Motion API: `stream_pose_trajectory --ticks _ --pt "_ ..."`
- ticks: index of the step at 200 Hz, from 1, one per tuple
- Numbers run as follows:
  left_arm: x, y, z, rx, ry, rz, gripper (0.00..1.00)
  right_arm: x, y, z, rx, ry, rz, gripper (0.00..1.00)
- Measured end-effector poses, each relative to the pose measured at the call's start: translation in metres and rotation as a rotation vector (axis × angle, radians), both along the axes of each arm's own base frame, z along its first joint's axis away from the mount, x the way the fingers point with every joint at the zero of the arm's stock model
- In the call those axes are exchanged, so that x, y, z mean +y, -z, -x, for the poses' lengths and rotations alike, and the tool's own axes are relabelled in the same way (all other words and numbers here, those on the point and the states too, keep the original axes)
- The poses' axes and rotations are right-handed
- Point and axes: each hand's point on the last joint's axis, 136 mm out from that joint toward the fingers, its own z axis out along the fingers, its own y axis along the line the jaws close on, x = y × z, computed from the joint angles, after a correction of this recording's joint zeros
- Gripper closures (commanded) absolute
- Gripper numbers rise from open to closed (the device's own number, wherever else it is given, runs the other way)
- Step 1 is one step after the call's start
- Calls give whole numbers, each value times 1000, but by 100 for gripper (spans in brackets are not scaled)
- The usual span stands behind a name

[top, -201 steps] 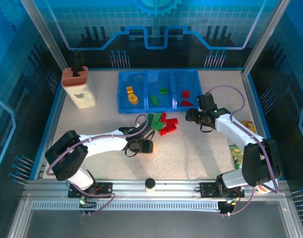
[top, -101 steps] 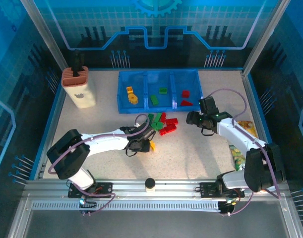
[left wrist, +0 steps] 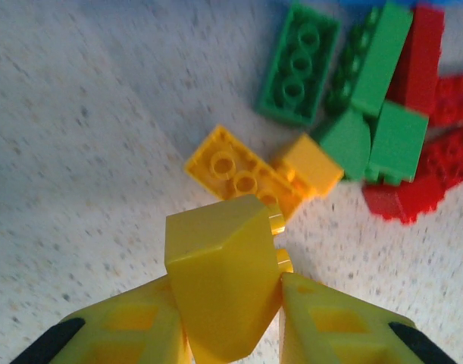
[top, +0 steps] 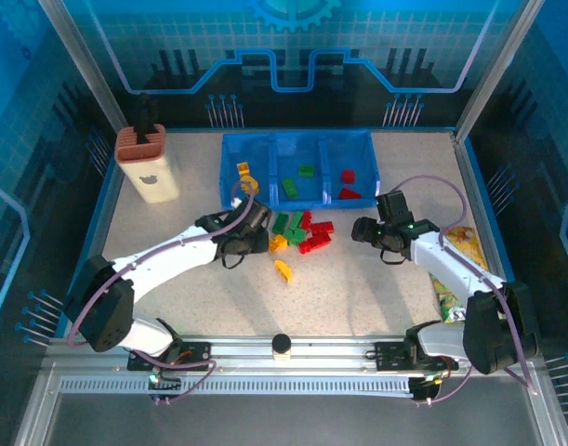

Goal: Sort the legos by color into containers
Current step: Place the lego in the container, then pick up the lego from the bottom-center of the table.

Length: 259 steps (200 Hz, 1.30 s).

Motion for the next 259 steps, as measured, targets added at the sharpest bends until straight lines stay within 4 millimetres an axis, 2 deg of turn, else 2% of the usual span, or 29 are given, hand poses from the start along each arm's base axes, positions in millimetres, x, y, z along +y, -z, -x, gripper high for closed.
stream_pose_trajectory --ticks 36,58,98,124,150,180,219,232,259 --pt "23 -24 -34 -55 -61 21 70 3 1 8 -1 -7 -5 28" --pt "33 -36 -65 -79 -94 27 70 10 -2 11 -13 -23 -15 28" --pt "37 -40 -114 -92 -114 22 66 29 -7 20 -25 -87 -16 28" --pt "36 -37 -134 -91 -114 21 58 32 -8 25 -24 -103 -15 28" --pt "35 -34 -145 -89 -109 15 58 30 -11 35 -36 -110 -19 28" --pt "29 -45 -163 -123 -105 26 56 27 -17 43 -57 -114 -28 28" --pt "25 -61 -165 -160 -98 59 52 44 -21 54 -79 -197 -40 26" --pt "27 -62 -154 -165 -95 70 51 55 -18 59 -76 -251 -37 25" --pt "33 -63 -115 -169 -76 85 48 80 -6 69 -50 -388 -11 24"
